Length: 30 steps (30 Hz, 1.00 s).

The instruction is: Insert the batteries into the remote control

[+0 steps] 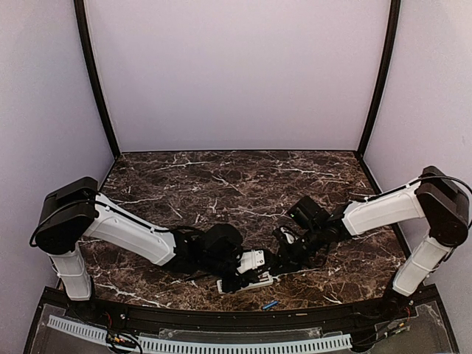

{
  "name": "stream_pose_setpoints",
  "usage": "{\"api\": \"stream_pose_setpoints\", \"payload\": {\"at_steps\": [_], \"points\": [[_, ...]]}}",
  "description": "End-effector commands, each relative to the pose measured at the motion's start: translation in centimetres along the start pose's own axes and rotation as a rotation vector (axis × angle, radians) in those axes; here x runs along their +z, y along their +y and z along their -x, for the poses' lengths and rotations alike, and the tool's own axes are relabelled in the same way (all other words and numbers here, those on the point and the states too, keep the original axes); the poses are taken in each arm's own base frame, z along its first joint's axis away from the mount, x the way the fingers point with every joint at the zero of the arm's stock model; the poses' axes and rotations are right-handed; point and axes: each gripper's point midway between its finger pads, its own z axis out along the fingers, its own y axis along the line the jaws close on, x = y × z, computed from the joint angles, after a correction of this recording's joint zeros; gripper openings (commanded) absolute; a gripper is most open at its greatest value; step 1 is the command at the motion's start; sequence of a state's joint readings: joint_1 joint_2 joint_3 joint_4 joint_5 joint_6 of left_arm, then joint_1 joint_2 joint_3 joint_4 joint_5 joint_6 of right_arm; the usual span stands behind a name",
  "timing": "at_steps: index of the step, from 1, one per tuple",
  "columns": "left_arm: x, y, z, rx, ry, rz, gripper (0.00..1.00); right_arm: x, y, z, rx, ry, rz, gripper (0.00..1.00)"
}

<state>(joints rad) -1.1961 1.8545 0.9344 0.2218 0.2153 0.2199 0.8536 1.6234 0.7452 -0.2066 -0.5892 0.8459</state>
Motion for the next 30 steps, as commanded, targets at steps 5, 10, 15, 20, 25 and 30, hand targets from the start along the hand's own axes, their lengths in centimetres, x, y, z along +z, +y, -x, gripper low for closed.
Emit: {"api": "stream_pose_setpoints", "payload": {"at_steps": [5,10,15,20,25,30], "points": [[-0.1,0.2,-0.4,-0.009,0.042,0.017,0.0,-0.4,0.5,-0.5,-0.015,-0.007,0.022,0.07],[-0.9,1.0,1.0,-0.002,0.014,0.042,0.04,-2.1,1.4,0.5,-0.079,-0.063,-0.025,0.14],[-3.4,3.1,3.3,-0.067,-0.059,0.073,0.18,-4.9,4.3,1.0,-0.226,-0.139,-0.051,0.19],[-6.6,5.5,3.6,-0.167,-0.11,0.135,0.4,-3.7,6.0,-3.5,-0.376,-0.089,-0.13,0.24],[-10.0,7.6,3.3,-0.25,-0.156,0.223,0.67,-2.7,4.6,-7.5,-0.439,-0.071,-0.283,0.28],[-11.4,8.7,2.4,-0.306,-0.155,0.296,0.73,0.3,6.1,-11.8,-0.611,0.002,-0.339,0.36]]}}
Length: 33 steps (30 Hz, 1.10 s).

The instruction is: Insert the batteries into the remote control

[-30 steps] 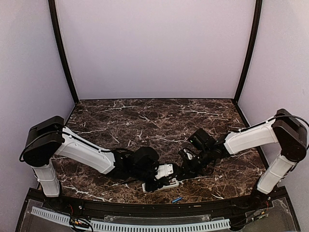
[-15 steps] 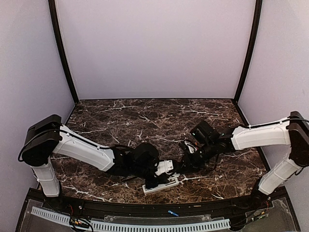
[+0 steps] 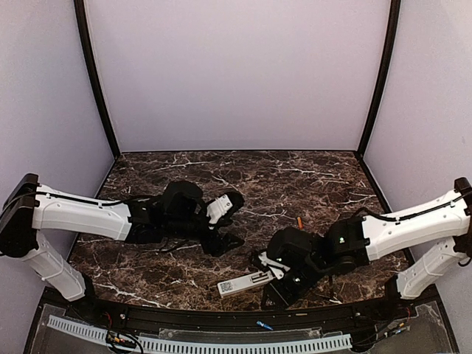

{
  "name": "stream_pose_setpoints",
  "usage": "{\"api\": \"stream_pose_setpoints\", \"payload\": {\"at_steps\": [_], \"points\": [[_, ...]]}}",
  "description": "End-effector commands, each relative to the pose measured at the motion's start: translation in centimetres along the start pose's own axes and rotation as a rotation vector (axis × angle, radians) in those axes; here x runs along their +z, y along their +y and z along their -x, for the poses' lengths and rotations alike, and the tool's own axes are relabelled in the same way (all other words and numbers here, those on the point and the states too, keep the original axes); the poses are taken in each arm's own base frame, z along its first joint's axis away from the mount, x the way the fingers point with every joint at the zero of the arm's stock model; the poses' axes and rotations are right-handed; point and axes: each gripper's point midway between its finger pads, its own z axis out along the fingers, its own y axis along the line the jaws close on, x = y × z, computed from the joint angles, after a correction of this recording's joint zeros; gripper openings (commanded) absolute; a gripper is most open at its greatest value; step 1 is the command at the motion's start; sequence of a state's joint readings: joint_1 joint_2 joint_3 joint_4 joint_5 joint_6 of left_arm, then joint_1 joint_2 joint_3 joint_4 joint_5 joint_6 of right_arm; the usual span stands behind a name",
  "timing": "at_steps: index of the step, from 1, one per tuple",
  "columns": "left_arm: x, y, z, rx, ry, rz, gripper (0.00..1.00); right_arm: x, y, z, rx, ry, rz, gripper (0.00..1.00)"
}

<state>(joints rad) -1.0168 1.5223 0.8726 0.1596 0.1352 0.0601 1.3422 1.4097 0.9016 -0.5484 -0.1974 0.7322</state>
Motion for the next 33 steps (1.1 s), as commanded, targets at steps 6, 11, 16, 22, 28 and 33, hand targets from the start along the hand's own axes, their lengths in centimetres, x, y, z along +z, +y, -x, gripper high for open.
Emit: {"api": "stream_pose_setpoints", "payload": {"at_steps": [6,11,16,22,28,33], "points": [[-1.0,1.4,-2.2,-0.068,0.058,0.074,0.74,5.2,0.7,-5.4,-0.211,0.217,-0.253,0.39],[-1.0,1.1,-2.0,-0.068,0.055,0.059,0.74,6.1,0.8,-4.5,-0.224,0.213,-0.291,0.36],[-1.0,1.0,-2.0,-0.068,0.054,0.052,0.74,6.4,0.4,-4.5,-0.215,0.223,-0.309,0.29],[-0.8,1.1,-2.1,-0.063,0.057,0.054,0.74,7.0,-0.3,-5.2,-0.241,0.27,-0.335,0.25],[-0.9,0.9,-2.2,-0.056,0.059,0.047,0.74,7.5,-1.4,-5.5,-0.268,0.296,-0.39,0.2],[-1.3,0.9,-2.0,-0.053,0.05,0.045,0.74,7.1,-2.1,-5.3,-0.283,0.294,-0.43,0.06]]}}
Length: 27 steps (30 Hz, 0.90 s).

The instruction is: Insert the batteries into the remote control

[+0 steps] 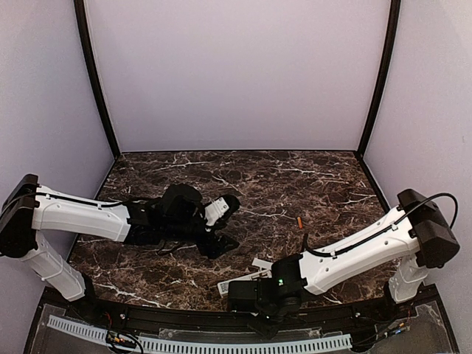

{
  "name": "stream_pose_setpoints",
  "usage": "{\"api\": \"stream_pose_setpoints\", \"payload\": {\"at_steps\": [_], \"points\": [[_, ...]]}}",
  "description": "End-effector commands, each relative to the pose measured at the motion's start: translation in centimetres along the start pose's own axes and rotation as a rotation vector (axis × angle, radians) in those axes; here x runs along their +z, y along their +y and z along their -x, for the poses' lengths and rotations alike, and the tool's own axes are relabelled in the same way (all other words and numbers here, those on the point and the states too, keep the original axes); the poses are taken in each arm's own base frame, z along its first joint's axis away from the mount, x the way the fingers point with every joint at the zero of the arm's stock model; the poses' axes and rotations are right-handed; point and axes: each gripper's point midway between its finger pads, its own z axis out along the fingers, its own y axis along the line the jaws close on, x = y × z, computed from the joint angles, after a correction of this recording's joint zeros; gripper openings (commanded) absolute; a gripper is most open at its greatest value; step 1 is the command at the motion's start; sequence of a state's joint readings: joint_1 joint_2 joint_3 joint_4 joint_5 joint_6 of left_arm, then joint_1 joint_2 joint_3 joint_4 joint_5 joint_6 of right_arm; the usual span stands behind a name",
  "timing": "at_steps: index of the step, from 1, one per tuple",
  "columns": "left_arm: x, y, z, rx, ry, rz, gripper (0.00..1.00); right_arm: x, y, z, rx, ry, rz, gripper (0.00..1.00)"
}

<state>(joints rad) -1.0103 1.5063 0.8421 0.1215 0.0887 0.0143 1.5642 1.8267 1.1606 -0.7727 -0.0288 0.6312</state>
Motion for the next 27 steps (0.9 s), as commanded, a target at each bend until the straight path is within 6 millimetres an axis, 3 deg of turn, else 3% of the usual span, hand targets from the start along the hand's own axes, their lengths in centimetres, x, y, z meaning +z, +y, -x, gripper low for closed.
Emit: {"api": "stream_pose_setpoints", "payload": {"at_steps": [1,10,20,23,27], "points": [[-1.0,0.0,0.0,0.004,-0.008,-0.006,0.74,0.8,-1.9,-1.0,-0.018,0.041,-0.099,0.04],[-3.1,0.0,2.0,0.053,-0.12,0.008,0.73,-0.1,-2.4,0.4,-0.024,0.012,-0.069,0.0],[-7.1,-0.7,5.1,0.325,-0.266,0.037,0.65,-7.3,-4.0,4.5,0.145,-0.187,0.31,0.0],[-7.9,-2.4,5.2,0.518,-0.311,-0.002,0.63,-10.0,-5.0,5.6,0.195,-0.263,0.426,0.0],[-8.3,-6.8,4.0,0.884,-0.35,-0.102,0.62,-13.4,-6.0,7.0,0.207,-0.352,0.544,0.0]]}}
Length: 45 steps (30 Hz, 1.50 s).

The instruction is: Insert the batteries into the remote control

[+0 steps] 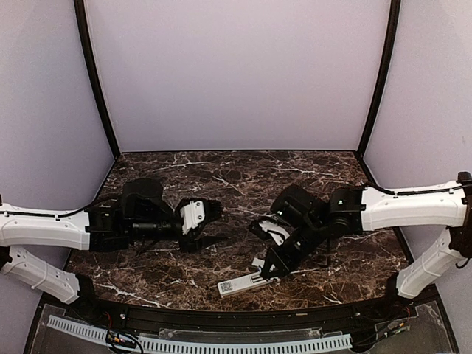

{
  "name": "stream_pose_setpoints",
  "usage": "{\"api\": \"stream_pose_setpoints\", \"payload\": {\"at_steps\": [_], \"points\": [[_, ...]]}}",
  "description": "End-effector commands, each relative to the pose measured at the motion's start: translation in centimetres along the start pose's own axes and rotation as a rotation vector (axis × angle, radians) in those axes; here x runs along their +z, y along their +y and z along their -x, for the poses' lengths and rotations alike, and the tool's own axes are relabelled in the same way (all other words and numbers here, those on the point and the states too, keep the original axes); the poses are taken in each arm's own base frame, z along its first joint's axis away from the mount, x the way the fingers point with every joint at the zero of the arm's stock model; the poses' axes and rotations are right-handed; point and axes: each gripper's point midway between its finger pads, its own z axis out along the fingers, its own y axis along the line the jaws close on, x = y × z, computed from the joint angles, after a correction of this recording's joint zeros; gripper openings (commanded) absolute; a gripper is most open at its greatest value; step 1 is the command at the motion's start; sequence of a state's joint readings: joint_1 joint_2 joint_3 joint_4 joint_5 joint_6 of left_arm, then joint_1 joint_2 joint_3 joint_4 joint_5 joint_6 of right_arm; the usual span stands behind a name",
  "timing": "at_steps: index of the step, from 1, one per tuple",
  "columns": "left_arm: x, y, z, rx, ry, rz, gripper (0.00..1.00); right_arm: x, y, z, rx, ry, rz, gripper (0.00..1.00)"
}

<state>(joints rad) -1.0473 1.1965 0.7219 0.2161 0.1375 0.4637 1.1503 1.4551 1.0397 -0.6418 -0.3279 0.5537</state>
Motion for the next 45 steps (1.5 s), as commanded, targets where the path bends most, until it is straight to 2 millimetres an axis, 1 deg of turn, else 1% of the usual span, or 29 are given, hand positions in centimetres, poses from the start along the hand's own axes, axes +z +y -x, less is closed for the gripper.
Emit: {"api": "stream_pose_setpoints", "payload": {"at_steps": [1,3,4,5,6,7,9,14,15,16,17,20,23,28,30,35,36,38,39,40,42,45], "points": [[-0.7,-4.9,1.5,0.423,-0.108,-0.147,0.62,-2.2,2.0,1.9,-0.024,-0.049,0.177,0.0],[-0.6,-5.9,1.5,0.549,-0.116,-0.164,0.62,-2.7,2.1,2.4,-0.049,-0.046,0.184,0.0],[-0.5,-6.0,1.6,0.643,-0.112,-0.162,0.62,-2.8,2.2,2.6,-0.06,-0.037,0.186,0.0],[0.0,-6.5,0.7,0.689,-0.072,-0.172,0.62,-2.8,2.4,2.7,-0.07,-0.029,0.193,0.0],[0.3,-6.2,0.6,0.766,-0.051,-0.155,0.63,-2.9,2.6,2.9,-0.081,-0.025,0.201,0.0],[0.8,-6.7,-0.1,0.823,-0.03,-0.175,0.63,-2.8,2.9,3.1,-0.09,-0.021,0.208,0.0],[1.4,-6.7,-0.3,0.863,-0.015,-0.18,0.62,-2.8,3.1,3.4,-0.101,-0.015,0.218,0.0],[2.6,-7.0,-0.7,0.887,-0.009,-0.189,0.57,-2.7,4.0,3.8,-0.116,0.002,0.252,0.0],[2.8,-6.8,-0.4,0.887,-0.017,-0.178,0.56,-2.7,4.1,3.9,-0.116,0.003,0.254,0.0],[3.0,-6.8,-0.5,0.884,-0.012,-0.175,0.55,-2.7,4.0,3.9,-0.116,0.004,0.254,0.0],[3.2,-6.6,-0.1,0.879,-0.022,-0.163,0.54,-2.6,4.1,3.9,-0.117,0.004,0.254,0.0],[3.7,-6.7,-0.2,0.871,-0.02,-0.16,0.51,-2.5,4.1,4.0,-0.114,0.01,0.257,0.0],[4.0,-6.6,0.2,0.861,-0.028,-0.145,0.48,-2.3,4.1,4.2,-0.113,0.016,0.253,0.0],[4.5,-6.8,-0.1,0.865,-0.018,-0.137,0.42,-2.0,4.2,4.6,-0.121,0.012,0.258,0.0],[4.5,-7.0,-0.3,0.865,-0.018,-0.146,0.36,-2.0,4.3,4.9,-0.123,0.011,0.258,0.0],[4.6,-7.1,-0.4,0.858,-0.017,-0.147,0.19,-1.6,4.3,5.0,-0.122,0.015,0.259,0.0],[4.6,-7.2,-0.4,0.856,-0.019,-0.146,0.17,-1.6,4.2,5.0,-0.122,0.015,0.258,0.0],[4.6,-7.1,-0.3,0.85,-0.021,-0.14,0.09,-1.5,4.0,5.1,-0.119,0.014,0.247,0.0],[4.5,-7.1,-0.2,0.847,-0.022,-0.139,0.06,-1.5,3.9,5.1,-0.118,0.013,0.243,0.0],[4.5,-7.1,-0.1,0.838,-0.025,-0.135,0.02,-1.4,3.8,5.1,-0.116,0.013,0.238,0.0],[4.5,-7.0,0.0,0.82,-0.026,-0.129,0.0,-1.4,3.7,5.2,-0.114,0.01,0.233,0.0],[4.4,-7.0,0.1,0.786,-0.023,-0.124,0.0,-1.3,3.7,5.4,-0.112,0.001,0.229,0.0]]}}
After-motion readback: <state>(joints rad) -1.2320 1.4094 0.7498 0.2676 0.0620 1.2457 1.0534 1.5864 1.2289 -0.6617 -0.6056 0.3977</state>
